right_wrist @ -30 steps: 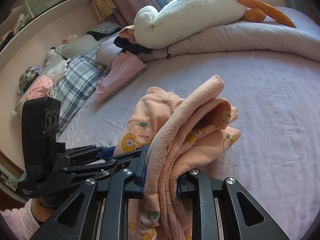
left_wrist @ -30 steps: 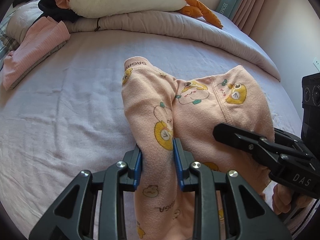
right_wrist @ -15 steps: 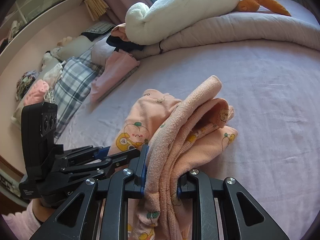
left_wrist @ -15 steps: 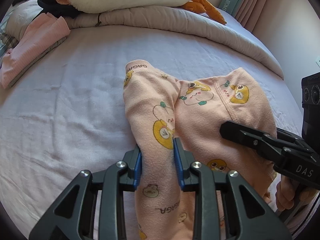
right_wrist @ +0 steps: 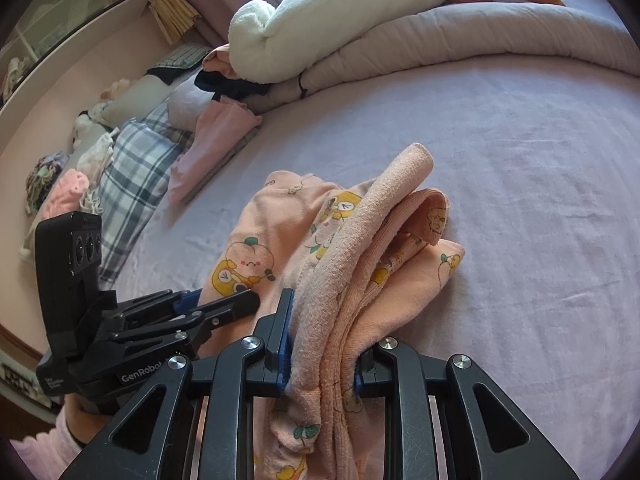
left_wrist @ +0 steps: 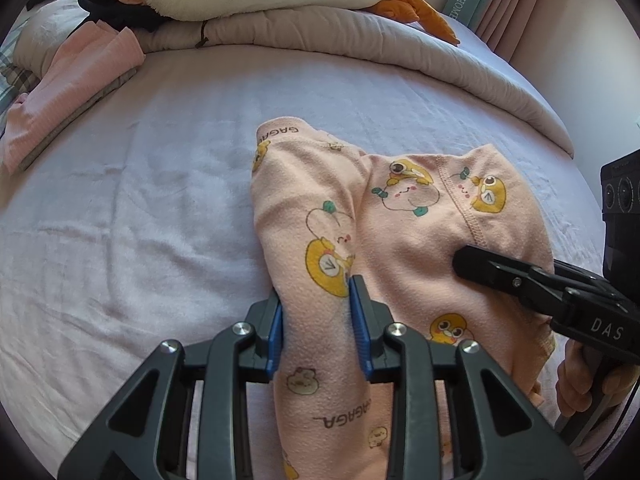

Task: Fold small clothes
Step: 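Lower the held strip end onto the shirt body with the right tool, then open both tools and release the folded shirt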

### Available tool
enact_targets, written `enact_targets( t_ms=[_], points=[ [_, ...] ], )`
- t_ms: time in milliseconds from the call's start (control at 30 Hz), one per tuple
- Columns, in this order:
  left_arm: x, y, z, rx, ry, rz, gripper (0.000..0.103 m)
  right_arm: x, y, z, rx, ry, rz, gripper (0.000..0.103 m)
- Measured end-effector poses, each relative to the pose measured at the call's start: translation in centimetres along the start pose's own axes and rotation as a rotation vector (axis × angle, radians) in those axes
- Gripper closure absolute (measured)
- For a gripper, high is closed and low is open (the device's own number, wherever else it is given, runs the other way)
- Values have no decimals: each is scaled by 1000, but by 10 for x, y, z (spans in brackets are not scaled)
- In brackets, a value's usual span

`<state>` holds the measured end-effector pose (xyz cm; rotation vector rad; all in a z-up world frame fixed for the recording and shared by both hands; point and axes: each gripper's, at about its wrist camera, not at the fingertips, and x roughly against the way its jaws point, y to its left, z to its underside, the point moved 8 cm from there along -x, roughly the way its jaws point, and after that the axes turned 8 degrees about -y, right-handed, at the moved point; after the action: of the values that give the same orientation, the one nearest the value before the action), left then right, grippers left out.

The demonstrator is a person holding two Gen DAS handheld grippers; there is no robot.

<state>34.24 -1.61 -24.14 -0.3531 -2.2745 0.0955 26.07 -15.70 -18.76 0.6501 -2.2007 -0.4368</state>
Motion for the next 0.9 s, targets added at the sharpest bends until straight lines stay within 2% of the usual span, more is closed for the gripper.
enact_targets(
  t_ms=[467,667,900],
  points=[
    [-1,2,3,11,0,-5,69,-1,-15,6,-37,12,40,79],
    [0,5,4,2,0,-27,62,0,-25,8,-61,20,77,64],
    [5,5,7,0,2,-35,62,5,-30,12,-82,17,85,60]
  ],
)
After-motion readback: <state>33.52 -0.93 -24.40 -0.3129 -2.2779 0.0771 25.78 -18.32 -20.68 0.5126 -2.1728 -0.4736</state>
